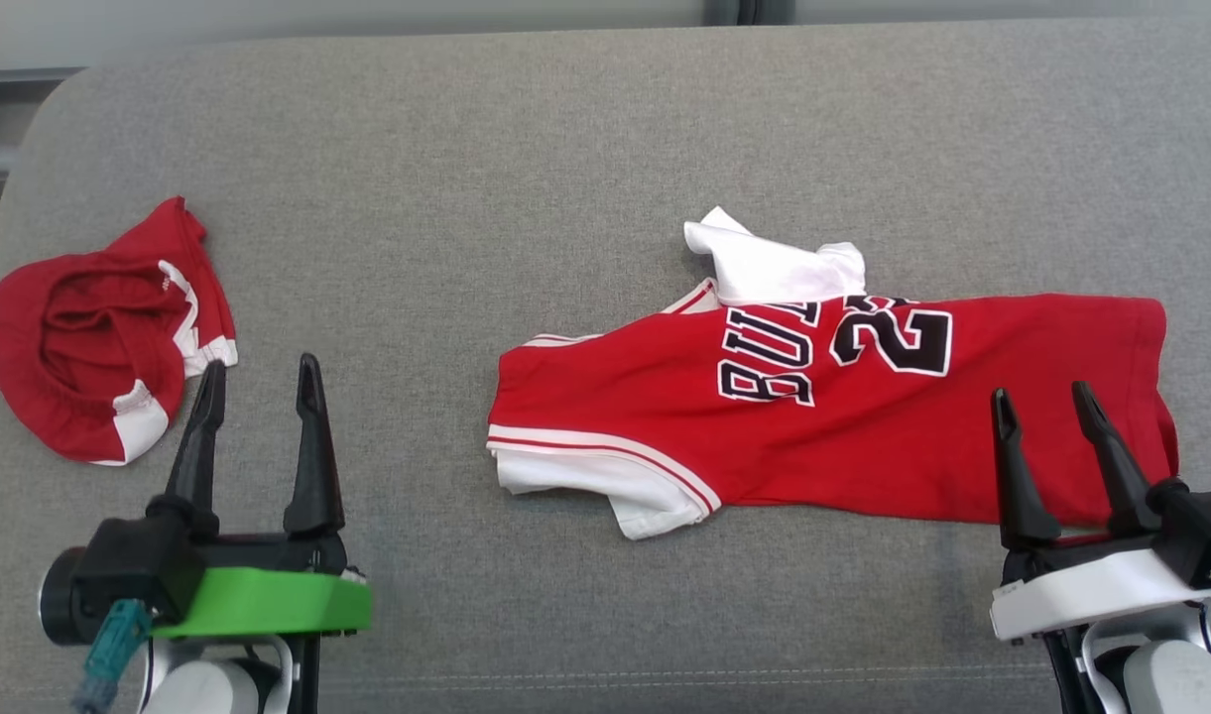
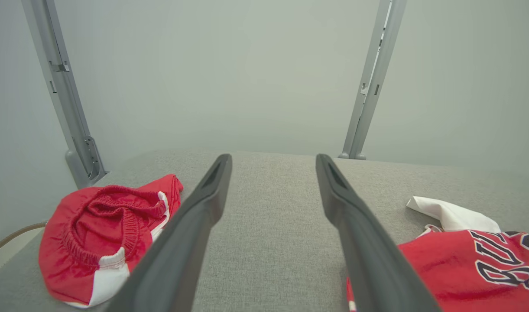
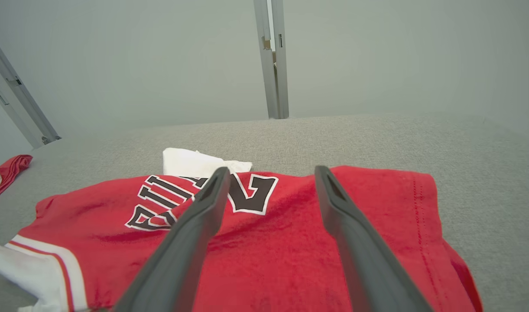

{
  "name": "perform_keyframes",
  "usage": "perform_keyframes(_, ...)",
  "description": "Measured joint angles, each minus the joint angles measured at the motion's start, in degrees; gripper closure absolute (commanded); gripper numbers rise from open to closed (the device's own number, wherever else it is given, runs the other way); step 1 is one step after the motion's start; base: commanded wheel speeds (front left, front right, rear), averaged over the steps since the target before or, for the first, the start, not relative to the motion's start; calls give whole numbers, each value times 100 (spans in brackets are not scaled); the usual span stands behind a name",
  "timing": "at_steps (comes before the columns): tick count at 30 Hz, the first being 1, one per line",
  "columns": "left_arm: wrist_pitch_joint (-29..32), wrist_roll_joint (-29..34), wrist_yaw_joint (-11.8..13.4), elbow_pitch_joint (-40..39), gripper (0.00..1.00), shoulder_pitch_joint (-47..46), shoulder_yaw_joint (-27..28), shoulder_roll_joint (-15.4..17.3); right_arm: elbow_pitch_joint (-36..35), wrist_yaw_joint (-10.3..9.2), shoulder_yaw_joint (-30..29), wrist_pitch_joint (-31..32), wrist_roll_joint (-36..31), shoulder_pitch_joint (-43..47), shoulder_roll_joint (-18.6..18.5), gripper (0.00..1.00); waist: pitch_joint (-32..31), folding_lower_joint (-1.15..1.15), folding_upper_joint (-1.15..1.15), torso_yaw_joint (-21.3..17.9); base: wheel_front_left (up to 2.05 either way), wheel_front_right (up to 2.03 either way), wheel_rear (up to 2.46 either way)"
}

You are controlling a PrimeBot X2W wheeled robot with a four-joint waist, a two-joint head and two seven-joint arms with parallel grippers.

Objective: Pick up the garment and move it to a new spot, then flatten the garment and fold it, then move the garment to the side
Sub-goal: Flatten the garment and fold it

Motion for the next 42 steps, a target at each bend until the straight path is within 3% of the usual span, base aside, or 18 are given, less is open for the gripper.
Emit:
perform_keyframes(12,-2,918,-875,353,0,788,689,-604,171,0,40,-26,-30,450,52,0,-504,0,0,-42,0,0,0)
perform_keyframes(27,-2,1448,-1485,915,0,978,858,-789,105,0,53,69,-88,710,76,0,-862,0,0,-36,0,0,0)
perform_keyframes(34,33,1380,-1850,1428,0,867,580,-861,48,0,47,129,-88,729,59,0,-841,0,0,32,0,0,0)
perform_keyframes(42,834,886,-2107,2129,0,283,-307,-853,64,0,193,146,-92,664,52,0,-698,0,0,7,0,0,0)
